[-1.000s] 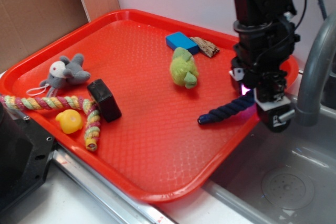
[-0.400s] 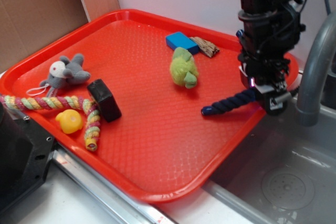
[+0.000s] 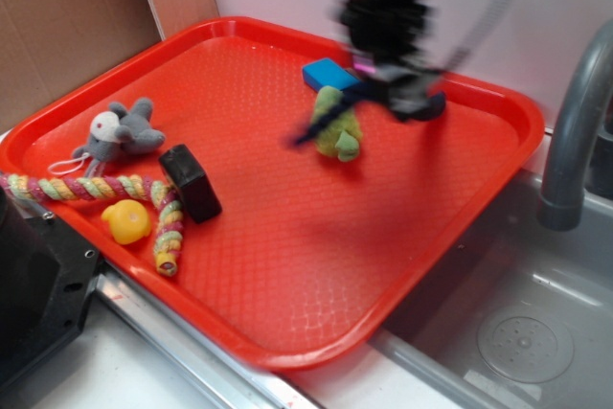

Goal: Grab the blue rope.

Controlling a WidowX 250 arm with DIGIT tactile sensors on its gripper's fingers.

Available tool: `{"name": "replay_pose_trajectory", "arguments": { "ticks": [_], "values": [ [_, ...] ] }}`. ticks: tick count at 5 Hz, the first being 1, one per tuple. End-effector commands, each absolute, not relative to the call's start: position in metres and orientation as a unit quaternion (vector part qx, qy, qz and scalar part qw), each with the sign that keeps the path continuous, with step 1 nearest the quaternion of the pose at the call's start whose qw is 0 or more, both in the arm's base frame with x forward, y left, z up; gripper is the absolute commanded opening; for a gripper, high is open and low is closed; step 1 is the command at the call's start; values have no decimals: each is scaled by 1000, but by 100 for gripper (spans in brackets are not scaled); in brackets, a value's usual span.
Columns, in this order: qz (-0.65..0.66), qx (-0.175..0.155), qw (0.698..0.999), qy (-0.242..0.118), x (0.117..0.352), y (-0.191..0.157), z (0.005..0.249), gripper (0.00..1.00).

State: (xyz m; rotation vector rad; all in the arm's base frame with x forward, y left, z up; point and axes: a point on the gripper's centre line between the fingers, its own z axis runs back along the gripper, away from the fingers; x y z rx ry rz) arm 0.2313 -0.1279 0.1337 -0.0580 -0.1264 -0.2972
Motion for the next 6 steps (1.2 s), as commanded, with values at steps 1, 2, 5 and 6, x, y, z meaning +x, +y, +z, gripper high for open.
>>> {"name": "replay_pose_trajectory", "arguments": {
  "ticks": [1, 2, 5, 6],
  "values": [
    [-4, -7, 994, -105, 188, -88, 182, 0],
    [32, 8, 994, -104, 191, -68, 191, 0],
    [118, 20, 990, -69, 215, -31, 202, 0],
    [112, 18, 992, -59, 217, -34, 200, 0]
  ]
}}
